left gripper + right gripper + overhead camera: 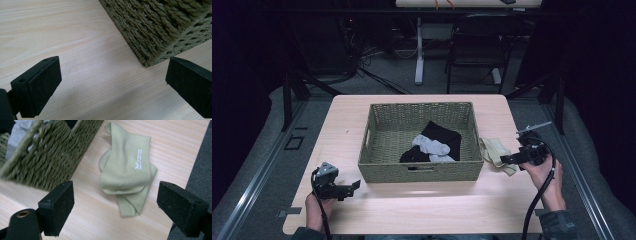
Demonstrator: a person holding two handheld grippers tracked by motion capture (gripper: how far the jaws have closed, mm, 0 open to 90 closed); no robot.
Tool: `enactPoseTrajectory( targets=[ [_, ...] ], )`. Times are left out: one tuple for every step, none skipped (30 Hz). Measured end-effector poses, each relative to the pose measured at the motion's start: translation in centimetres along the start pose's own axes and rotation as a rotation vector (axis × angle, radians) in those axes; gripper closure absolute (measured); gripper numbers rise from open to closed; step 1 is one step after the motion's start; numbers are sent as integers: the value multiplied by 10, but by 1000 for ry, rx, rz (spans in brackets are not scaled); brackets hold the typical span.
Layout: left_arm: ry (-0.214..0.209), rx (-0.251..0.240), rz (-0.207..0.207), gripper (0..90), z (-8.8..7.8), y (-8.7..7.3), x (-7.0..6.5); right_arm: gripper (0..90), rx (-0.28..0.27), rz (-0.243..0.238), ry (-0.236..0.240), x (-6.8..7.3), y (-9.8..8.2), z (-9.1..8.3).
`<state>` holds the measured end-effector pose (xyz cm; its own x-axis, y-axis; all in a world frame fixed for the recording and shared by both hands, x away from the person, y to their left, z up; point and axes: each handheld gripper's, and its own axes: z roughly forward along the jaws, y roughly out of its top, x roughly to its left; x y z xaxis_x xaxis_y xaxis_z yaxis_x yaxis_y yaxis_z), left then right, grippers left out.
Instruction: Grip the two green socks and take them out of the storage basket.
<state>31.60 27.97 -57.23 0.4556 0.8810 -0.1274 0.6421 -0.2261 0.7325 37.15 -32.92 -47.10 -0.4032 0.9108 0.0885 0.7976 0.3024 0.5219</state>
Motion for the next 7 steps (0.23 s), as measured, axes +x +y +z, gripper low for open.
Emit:
enactPoseTrajectory(
  targets=[
    [0, 0, 0, 4, 0, 0, 0, 126, 9, -2, -3, 1, -5, -1],
    [1, 0, 0, 4, 0, 0, 0, 108, 0, 2, -6, 2, -10, -1],
    [1, 0, -2, 4, 0, 0, 0, 65, 1, -5, -27, 3, -21, 1],
    [0, 1, -3, 4, 0, 0, 0, 65, 1, -5, -27, 3, -21, 1],
    [3, -1, -4, 4, 1, 0, 0, 52, -5, -3, -35, 3, -27, 2],
    [3, 0, -3, 4, 1, 0, 0, 49, -10, 4, -42, 3, -33, 4],
    [1, 0, -3, 4, 1, 0, 0, 47, -18, 12, -40, 3, -39, 6]
  ],
)
